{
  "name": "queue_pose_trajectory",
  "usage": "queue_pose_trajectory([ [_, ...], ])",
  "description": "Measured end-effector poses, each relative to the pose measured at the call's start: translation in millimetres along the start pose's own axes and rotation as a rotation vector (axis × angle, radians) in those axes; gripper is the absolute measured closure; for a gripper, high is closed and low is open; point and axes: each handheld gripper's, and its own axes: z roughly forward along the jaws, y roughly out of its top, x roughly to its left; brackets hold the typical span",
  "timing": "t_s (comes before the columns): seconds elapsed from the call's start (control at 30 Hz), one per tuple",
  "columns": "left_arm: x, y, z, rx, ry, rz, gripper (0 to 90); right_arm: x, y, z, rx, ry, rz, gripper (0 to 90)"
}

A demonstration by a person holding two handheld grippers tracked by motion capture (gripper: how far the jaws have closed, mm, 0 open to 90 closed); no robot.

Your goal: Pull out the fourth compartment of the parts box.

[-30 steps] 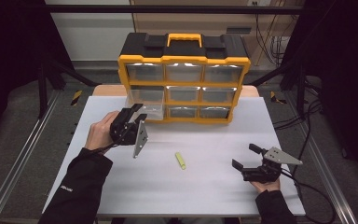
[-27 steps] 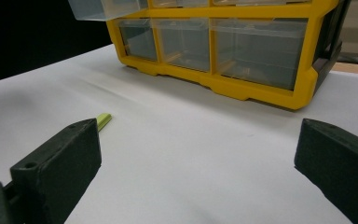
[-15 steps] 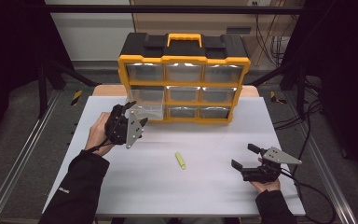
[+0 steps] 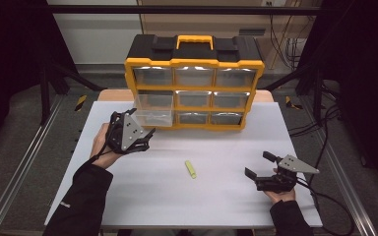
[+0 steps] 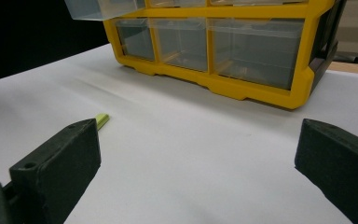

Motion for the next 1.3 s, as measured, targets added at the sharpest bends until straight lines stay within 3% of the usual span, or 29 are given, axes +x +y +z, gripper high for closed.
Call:
queue_pose_trajectory([
  [0.33,10.7,-13.1,-9.6,-0.023,-0.027,-0.192,10.5,0.2,0.2,-0.2,-0.005,-0.006,0.016,0.7],
  [0.63,16.5,-33.4,-15.3,-0.019,-0.019,-0.328,5.4,1.0,0.8,0.4,0.007,-0.015,0.017,0.5],
  [0.87,19.0,-50.3,-22.2,-0.033,-0.039,-0.381,3.7,1.4,1.6,1.0,0.007,-0.030,0.010,0.5],
  [1.17,11.3,-80.4,-36.3,-0.053,-0.074,-0.459,3.7,4.4,5.8,2.0,0.012,-0.050,0.017,0.5],
  [1.3,6.7,-91.9,-40.3,-0.045,-0.082,-0.468,3.7,7.0,7.5,3.6,0.021,-0.055,0.011,0.5],
])
